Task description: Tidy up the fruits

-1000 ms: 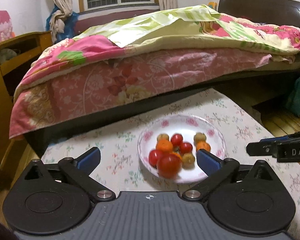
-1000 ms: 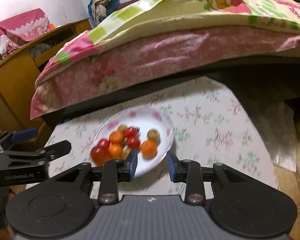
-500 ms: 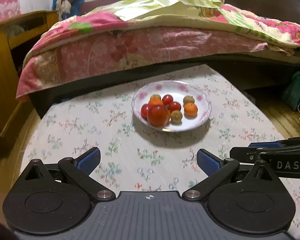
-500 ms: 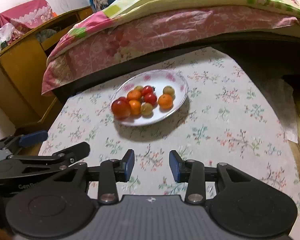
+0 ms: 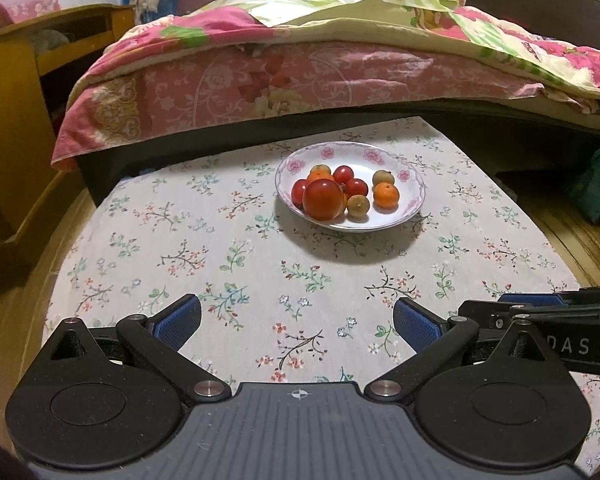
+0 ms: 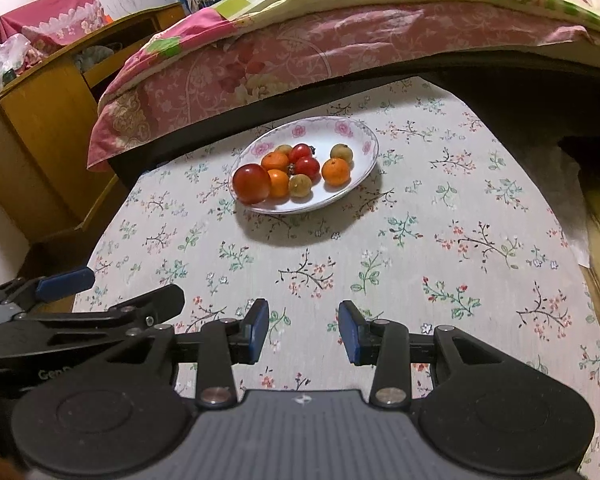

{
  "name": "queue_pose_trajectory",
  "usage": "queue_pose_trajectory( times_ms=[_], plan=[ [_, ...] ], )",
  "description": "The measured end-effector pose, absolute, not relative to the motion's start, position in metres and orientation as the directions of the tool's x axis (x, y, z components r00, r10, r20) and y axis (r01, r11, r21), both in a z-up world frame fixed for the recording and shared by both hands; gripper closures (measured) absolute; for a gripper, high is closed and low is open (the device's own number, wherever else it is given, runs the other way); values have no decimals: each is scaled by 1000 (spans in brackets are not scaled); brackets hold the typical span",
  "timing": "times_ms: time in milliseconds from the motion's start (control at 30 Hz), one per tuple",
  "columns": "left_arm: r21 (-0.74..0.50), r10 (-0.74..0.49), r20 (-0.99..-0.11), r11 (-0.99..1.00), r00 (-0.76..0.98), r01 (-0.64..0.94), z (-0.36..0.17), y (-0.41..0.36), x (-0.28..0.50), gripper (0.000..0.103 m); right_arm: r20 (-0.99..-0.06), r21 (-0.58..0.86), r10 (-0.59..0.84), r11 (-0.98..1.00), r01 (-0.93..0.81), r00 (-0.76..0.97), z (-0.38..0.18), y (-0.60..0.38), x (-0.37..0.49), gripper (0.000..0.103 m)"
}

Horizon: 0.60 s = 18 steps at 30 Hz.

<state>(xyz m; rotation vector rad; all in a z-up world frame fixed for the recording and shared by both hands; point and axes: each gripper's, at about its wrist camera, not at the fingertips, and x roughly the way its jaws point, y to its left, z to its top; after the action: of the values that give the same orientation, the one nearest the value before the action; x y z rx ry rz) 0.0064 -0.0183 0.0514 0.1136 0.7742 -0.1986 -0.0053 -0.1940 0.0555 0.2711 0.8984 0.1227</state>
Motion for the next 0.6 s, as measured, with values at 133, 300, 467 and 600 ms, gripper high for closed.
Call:
queue_pose_trajectory(
  times_ms=[133, 300, 467, 600],
  plan=[
    [26, -132, -700, 978, 702, 209, 52, -17, 3, 0, -756, 285, 219, 959, 8, 616, 55, -192, -8, 66],
    [26, -119, -699, 981, 705, 192, 52, -16, 1, 0, -759, 278, 216, 960, 6, 614, 55, -190, -10, 66],
    [16, -125, -709, 981, 694, 192, 50, -14, -2, 0, -763, 271, 210, 963, 7, 612, 54, -189, -13, 66],
    [32, -110, -716, 981, 689, 189, 49, -14, -5, 0, -771, 265, 208, 964, 6, 602, 53, -187, -14, 66]
  ],
)
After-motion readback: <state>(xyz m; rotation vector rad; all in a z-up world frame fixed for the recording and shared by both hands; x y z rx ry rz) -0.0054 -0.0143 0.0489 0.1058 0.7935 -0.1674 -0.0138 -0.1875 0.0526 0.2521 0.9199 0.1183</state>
